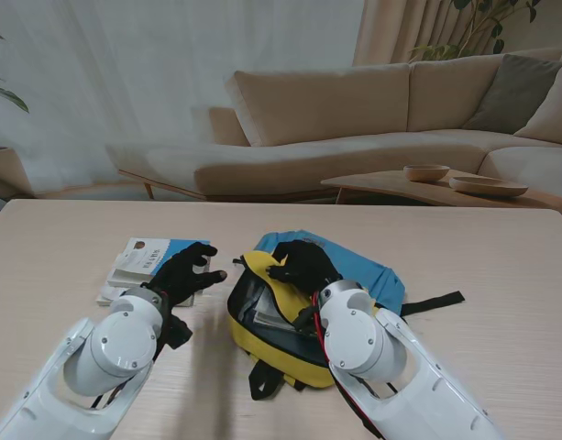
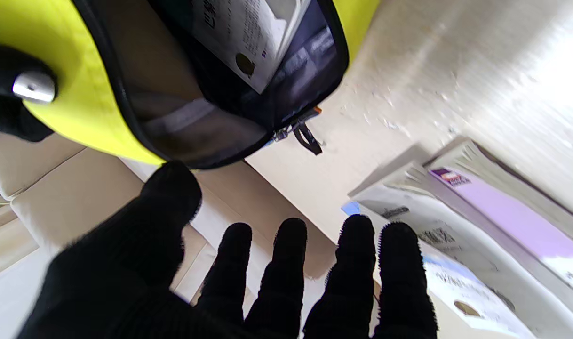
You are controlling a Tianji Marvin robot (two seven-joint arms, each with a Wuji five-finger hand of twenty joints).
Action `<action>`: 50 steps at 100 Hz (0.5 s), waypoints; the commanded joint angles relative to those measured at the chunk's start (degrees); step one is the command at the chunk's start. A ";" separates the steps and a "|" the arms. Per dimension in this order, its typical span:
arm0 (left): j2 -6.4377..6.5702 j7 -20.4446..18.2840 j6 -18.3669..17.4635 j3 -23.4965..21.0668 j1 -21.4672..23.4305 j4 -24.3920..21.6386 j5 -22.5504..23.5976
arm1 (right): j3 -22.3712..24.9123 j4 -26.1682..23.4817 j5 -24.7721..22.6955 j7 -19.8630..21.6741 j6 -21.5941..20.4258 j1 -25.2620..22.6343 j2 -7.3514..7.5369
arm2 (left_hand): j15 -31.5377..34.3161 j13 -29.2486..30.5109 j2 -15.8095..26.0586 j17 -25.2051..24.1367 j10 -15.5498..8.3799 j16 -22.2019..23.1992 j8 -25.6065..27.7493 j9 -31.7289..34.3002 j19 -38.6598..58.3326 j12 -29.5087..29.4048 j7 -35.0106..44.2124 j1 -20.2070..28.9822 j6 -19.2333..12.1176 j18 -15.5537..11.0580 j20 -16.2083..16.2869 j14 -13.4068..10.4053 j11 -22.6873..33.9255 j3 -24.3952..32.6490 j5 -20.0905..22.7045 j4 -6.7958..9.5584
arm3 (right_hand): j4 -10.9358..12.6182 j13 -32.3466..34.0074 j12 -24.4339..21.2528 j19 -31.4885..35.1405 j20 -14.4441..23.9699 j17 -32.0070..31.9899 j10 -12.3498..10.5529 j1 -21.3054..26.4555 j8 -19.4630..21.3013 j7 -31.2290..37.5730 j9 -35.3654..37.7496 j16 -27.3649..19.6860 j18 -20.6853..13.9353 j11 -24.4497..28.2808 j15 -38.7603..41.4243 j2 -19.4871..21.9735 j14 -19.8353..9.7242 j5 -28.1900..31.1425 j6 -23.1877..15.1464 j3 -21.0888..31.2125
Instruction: Pack books into the school bag then zip close the school bag
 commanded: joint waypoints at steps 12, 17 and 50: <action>0.81 -1.23 -3.40 -2.69 2.46 -1.43 3.37 | -1.82 1.85 -1.74 2.19 -0.94 -0.36 0.15 | -1.29 -1.64 0.98 -2.13 -1.54 0.90 1.36 -0.28 -2.46 0.69 0.81 0.09 -2.18 -0.98 0.49 -1.59 -0.96 -1.67 -0.85 2.41 | -0.59 1.45 0.39 3.62 1.41 -0.16 0.58 2.20 -1.18 1.91 1.01 -0.07 -0.72 0.42 0.76 0.89 2.26 1.73 -5.36 0.70; 1.09 -2.09 -5.01 -3.59 2.99 -1.52 4.28 | -2.35 2.50 -2.51 2.52 -1.19 -0.13 0.31 | -2.09 -1.88 0.98 -2.25 -1.63 0.98 1.36 -0.43 -3.70 0.66 0.42 0.28 -2.27 -1.26 0.95 -1.88 -1.51 -1.61 -0.79 2.41 | -0.59 1.43 0.38 3.58 1.48 -0.29 0.50 2.17 -1.24 1.91 1.00 -0.06 -0.75 0.42 0.75 0.87 2.25 1.68 -5.45 0.70; 3.52 -11.55 -17.50 -8.52 3.93 -0.53 10.28 | -6.09 6.17 -8.18 4.33 -2.78 1.26 1.32 | -5.35 -3.84 1.30 -4.13 -3.55 0.33 1.77 -1.05 -8.62 0.83 -0.16 0.48 -4.26 -2.29 1.24 -4.47 -2.24 -1.68 -1.46 2.35 | -0.46 1.02 -0.05 3.32 2.19 -0.98 -0.38 0.89 -2.88 1.17 0.81 -0.05 -0.76 -0.11 0.22 0.43 1.23 1.49 -6.52 1.27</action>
